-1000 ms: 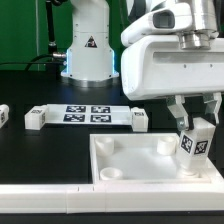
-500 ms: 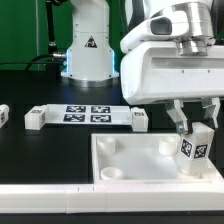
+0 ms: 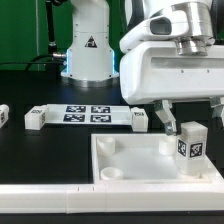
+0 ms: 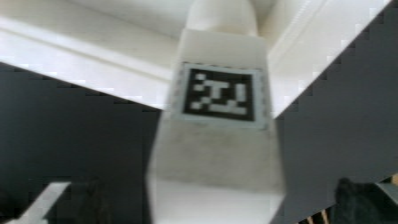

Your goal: Assemble square table

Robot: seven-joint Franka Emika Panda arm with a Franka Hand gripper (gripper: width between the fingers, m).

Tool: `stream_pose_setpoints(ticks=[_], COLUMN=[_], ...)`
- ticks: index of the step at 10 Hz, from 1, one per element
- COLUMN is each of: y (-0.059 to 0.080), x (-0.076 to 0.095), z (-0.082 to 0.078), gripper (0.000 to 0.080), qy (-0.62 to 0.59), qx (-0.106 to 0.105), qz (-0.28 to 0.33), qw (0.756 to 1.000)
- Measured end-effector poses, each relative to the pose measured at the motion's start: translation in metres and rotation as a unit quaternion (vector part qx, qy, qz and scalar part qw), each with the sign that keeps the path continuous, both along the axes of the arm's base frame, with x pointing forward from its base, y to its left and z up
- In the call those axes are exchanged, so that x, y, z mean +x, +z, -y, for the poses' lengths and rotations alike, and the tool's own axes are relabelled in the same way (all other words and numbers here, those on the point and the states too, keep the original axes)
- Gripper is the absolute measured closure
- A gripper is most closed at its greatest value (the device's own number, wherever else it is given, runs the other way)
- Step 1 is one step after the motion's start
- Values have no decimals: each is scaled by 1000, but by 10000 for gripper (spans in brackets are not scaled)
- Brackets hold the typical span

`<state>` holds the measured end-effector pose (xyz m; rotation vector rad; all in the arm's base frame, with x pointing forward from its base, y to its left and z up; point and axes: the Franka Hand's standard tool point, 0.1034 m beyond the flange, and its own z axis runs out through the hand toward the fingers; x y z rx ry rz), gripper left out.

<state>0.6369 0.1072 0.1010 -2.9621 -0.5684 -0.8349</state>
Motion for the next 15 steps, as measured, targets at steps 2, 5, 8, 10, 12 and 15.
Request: stream_pose_setpoints(ticks=[2, 5, 8, 10, 12, 15], y=[12, 27, 25, 19, 16, 7], x=[3, 5, 4, -4, -5, -5], z=[8, 17, 14, -5, -15, -11], gripper=[151, 151, 151, 151, 151, 151], qy=[-5, -9, -8, -30, -32, -31], qx=[0, 0, 1, 17, 14, 7], qz=[-4, -14, -23, -118, -188, -233], qw=[1000, 1000, 1000, 992, 981, 972])
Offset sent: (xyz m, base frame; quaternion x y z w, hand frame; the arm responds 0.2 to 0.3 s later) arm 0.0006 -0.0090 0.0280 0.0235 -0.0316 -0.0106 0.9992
